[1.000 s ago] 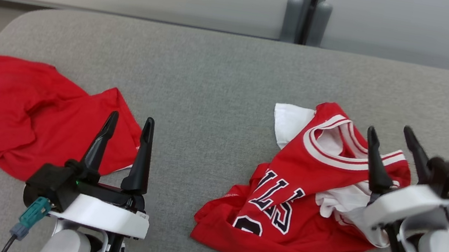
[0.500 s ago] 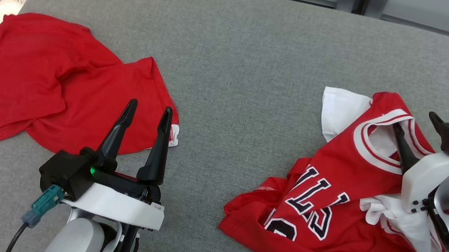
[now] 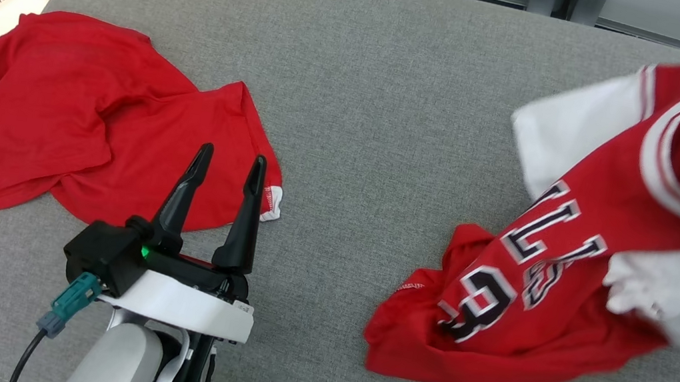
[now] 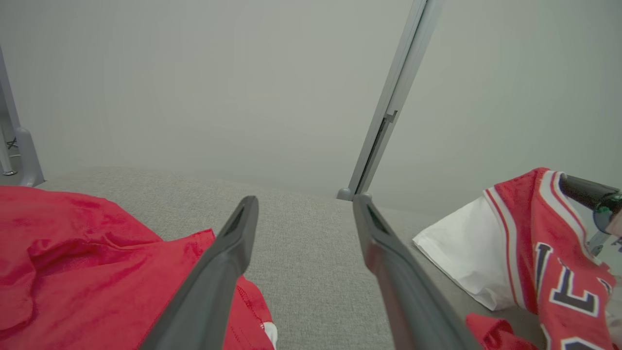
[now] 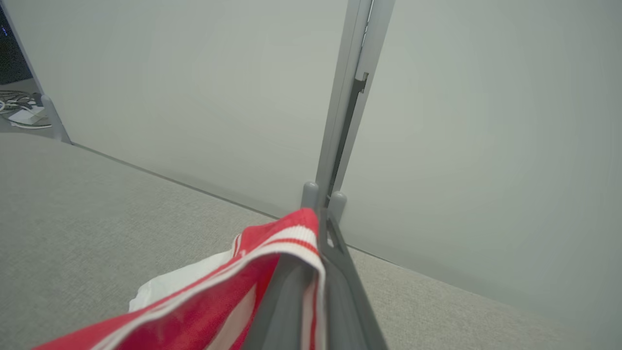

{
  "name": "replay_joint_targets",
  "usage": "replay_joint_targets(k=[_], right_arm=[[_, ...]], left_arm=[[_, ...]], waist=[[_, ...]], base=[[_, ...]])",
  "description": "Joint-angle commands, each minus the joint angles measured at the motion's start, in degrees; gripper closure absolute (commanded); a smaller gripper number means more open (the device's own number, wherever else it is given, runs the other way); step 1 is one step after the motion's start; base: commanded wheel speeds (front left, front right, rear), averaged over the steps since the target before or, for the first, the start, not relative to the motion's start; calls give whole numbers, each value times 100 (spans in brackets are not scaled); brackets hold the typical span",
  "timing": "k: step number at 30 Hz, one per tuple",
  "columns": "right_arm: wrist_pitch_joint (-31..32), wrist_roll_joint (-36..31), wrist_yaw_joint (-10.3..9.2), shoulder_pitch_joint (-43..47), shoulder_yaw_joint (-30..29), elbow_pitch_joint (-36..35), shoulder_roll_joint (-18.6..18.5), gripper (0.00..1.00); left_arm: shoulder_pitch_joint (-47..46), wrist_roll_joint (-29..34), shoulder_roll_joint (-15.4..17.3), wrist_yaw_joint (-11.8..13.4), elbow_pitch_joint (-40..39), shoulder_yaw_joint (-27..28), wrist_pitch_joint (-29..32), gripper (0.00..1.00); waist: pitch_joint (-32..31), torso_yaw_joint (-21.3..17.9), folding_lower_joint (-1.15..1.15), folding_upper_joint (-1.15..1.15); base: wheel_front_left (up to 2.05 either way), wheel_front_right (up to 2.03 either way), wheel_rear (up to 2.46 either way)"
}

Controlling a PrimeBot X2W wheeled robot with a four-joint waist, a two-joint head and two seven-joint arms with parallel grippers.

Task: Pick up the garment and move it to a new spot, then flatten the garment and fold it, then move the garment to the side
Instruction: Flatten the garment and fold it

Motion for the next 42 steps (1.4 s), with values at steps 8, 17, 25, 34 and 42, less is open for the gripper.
replay_joint_targets(k=[8,17,25,34,42], right_arm=[[-66,-314,-3,-1009,-543,687,-540,100],[81,-925,-4,-1030,-938,2026,-753,0],[36,-837,-4,-699,-717,2444,-532,0],[-1118,-216,-3,65,-520,1660,-135,0],[-1686,432,-3,1494,-822,131,408,0]], left_arm=[[-95,-31,19,29,-4,-108,-1,0],[30,-80,19,74,-28,-122,-1,0],[117,61,18,25,-10,54,-1,0],[286,138,19,24,-51,241,-1,0],[467,185,19,-18,-68,264,-1,0]], waist=[[-60,132,0,0],[-111,186,0,0],[-501,-193,0,0],[-1069,-698,0,0],[-1223,-1050,0,0]], base=[[0,0,0],[0,0,0],[0,0,0],[0,0,0],[0,0,0]])
